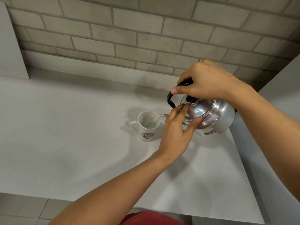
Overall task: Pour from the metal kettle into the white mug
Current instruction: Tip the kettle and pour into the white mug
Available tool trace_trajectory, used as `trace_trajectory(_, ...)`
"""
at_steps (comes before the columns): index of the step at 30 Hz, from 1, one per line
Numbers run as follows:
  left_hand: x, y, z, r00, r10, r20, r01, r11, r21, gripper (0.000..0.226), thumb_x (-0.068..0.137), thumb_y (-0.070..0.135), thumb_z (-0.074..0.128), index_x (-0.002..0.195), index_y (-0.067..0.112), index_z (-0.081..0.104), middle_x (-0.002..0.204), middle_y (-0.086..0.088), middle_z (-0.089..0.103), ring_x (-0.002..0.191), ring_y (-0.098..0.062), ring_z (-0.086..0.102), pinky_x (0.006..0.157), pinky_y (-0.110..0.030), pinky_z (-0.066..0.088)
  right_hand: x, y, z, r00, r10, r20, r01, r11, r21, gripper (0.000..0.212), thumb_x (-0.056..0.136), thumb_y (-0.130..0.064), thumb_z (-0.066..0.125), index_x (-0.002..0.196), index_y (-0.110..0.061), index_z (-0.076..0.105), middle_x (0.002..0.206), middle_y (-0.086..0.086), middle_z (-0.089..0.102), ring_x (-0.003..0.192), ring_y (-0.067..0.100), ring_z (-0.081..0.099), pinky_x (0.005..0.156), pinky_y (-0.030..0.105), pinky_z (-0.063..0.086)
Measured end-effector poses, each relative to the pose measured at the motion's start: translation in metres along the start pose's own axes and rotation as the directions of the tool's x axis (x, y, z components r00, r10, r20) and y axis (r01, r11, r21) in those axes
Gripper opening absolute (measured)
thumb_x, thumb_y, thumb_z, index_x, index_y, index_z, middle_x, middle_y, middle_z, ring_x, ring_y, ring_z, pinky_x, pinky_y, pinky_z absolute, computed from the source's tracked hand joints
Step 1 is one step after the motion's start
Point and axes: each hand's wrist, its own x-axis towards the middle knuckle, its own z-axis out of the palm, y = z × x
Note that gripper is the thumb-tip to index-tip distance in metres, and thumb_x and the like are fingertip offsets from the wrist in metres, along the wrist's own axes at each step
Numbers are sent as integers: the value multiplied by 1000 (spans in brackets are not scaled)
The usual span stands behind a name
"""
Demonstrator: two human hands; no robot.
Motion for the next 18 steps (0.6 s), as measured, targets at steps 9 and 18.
trace_trajectory(9,3,-2,-9,996,53,68,-68,968,241,58,97,51,64,145,20,56,151,3,53,134,-25,47,111,-35,41,-23,30,18,985,120,-128,-93,976,198,39,84,-65,70,93,-30,83,81,-14,78,79,6,70,70,28,53)
trace_trajectory(18,16,-13,-25,994,110,-7,-106,976,191,31,93,52,68,99,29,49,100,13,51,88,-9,58,71,-30,52,-66,61,63,884,408,-228,-204,776,597,22,83,-58,77,87,-37,82,83,-24,78,80,-3,73,71,21,53)
